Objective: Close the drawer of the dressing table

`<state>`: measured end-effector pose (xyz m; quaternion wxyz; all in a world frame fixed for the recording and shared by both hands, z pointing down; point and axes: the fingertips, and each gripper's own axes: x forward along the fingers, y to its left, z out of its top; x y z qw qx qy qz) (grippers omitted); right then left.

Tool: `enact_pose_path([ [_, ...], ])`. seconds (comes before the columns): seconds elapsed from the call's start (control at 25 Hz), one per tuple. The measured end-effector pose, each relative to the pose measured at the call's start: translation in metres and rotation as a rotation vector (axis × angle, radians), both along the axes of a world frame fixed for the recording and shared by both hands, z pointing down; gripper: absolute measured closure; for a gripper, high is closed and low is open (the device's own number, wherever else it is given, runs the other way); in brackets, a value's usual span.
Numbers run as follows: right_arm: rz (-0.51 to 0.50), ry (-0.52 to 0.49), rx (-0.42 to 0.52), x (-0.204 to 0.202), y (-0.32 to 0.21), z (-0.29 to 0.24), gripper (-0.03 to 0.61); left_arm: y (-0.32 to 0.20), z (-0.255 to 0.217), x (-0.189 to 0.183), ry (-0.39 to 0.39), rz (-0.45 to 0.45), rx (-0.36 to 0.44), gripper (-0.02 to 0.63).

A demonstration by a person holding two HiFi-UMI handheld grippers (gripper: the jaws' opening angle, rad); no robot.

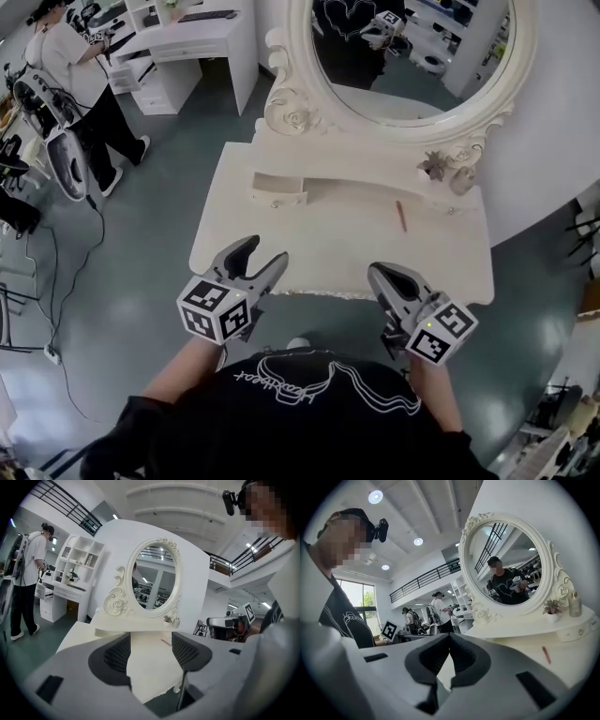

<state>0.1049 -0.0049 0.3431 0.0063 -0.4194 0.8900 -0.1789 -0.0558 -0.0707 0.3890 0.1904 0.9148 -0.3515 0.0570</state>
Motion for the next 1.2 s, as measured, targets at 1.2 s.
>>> enact_pose_path([
  [1.2,-0.127,0.010,-0.085,0.010,-0.118,0.035,0.575,-0.113,0.112,0.002,-0.196,-0.148,-0.136,0.351],
])
